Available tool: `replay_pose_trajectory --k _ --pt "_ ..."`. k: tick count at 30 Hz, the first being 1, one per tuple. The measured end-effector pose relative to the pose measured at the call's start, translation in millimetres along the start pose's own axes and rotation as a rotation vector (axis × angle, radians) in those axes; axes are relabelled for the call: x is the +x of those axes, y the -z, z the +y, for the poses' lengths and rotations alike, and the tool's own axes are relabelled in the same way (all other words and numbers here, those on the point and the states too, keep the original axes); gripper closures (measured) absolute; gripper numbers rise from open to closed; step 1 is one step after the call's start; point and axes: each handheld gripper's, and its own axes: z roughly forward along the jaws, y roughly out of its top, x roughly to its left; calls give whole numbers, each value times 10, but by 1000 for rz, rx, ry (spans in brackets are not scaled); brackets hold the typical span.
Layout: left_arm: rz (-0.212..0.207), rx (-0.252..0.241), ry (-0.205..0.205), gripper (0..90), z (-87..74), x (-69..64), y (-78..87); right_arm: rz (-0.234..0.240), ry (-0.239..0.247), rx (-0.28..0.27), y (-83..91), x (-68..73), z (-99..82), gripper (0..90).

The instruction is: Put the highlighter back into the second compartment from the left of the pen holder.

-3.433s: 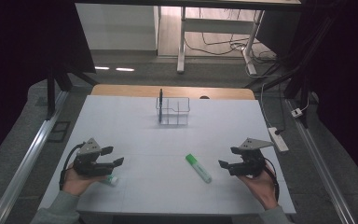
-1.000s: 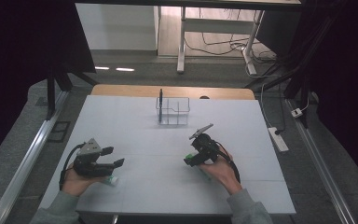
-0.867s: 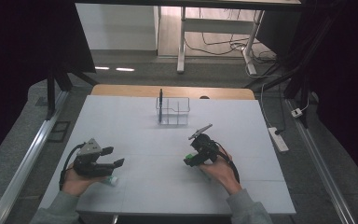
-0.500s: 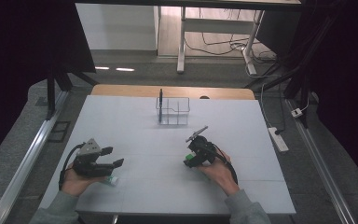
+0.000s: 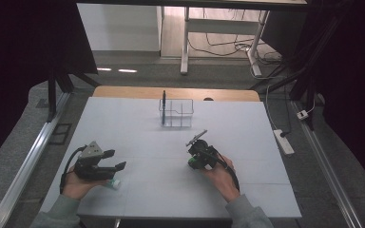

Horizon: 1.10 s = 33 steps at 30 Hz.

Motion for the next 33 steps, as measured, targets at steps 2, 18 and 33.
replay_pose_trajectory --k 2,18,33 --pt "2 0 1 318 -2 4 3 1 -7 -2 0 -1 -1 662" --pt "4 -1 1 318 -7 12 5 6 -8 -23 44 -20 -18 665" --pt "-2 -3 5 318 -10 11 2 24 -44 -157 327 -144 -48 665"
